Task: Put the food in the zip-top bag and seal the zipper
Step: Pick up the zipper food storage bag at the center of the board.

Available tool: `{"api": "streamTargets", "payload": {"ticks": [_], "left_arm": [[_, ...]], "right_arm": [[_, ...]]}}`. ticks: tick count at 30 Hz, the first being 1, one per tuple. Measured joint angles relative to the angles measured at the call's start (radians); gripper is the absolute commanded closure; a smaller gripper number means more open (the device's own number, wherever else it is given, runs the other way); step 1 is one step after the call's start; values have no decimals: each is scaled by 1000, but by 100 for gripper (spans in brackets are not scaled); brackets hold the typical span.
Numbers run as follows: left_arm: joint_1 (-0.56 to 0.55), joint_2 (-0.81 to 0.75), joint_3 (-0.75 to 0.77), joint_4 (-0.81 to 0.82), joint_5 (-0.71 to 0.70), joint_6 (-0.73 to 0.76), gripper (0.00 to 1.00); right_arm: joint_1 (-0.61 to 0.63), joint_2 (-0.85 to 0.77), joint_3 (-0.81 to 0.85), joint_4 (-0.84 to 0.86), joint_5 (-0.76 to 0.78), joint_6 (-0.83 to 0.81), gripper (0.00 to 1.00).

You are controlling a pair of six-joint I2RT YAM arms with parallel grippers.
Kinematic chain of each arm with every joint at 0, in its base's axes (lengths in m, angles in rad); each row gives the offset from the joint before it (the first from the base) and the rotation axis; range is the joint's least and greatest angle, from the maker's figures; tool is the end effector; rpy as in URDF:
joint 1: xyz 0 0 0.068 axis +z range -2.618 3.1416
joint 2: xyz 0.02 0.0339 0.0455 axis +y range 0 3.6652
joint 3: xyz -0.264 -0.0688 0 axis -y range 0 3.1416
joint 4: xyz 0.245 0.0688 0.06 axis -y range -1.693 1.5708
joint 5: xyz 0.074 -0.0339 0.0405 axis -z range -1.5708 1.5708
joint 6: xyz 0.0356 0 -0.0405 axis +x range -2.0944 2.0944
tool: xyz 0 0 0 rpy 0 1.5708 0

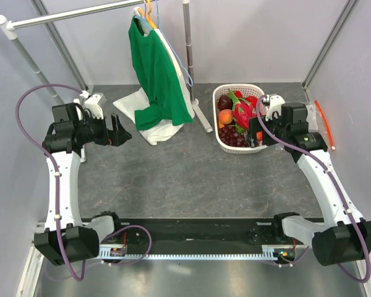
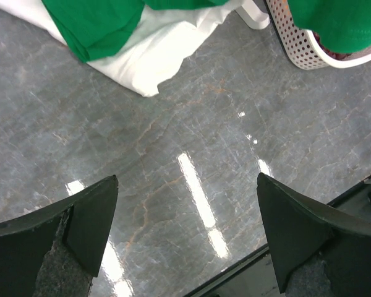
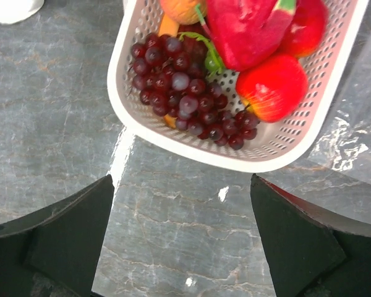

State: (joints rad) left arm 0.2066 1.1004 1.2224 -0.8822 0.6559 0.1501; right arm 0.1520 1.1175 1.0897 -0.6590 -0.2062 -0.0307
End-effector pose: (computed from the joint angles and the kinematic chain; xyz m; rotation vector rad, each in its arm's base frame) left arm 0.2103 0.0219 0.3678 0.2566 2.1889 -0.5642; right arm 0.2313 0.0428 0.3350 -0.3156 2.2351 0.2975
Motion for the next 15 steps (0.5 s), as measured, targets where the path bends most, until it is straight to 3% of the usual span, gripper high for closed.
{"api": "streamTargets", "payload": {"ticks": [9,15], "left_arm": [[-32,70,48,2,0,63,0],[-180,71,48,2,-11,126,0]], "right_arm": [[-117,124,109,-25,-53,-32,2],[-347,300,303,-109,-134,-119,2]]}}
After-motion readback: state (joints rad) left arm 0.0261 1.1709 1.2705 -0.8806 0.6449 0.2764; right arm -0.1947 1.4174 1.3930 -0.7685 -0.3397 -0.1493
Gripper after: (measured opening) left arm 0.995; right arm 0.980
